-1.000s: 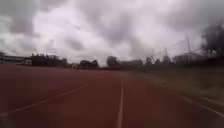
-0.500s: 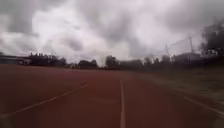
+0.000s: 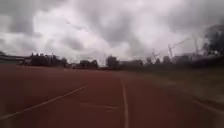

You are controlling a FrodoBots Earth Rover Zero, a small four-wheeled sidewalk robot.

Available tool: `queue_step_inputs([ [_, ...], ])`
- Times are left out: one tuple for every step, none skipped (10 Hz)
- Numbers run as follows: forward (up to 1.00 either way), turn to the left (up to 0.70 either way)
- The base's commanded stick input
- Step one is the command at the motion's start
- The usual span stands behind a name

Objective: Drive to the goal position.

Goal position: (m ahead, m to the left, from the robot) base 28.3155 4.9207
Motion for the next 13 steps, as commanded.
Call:
queue_step_inputs([
  [0.7,-0.04],
  [0.7,-0.2],
  [0.7,-0.2],
  [0.7,-0.2],
  [0.7,-0.2],
  [0.7,-0.2],
  [0.7,-0.18],
  [0.7,-0.11],
  [0.7,-0.05],
  [0.7,0.0],
  [0.7,0.0],
  [0.7,0.0],
  [0.7,0.0],
])
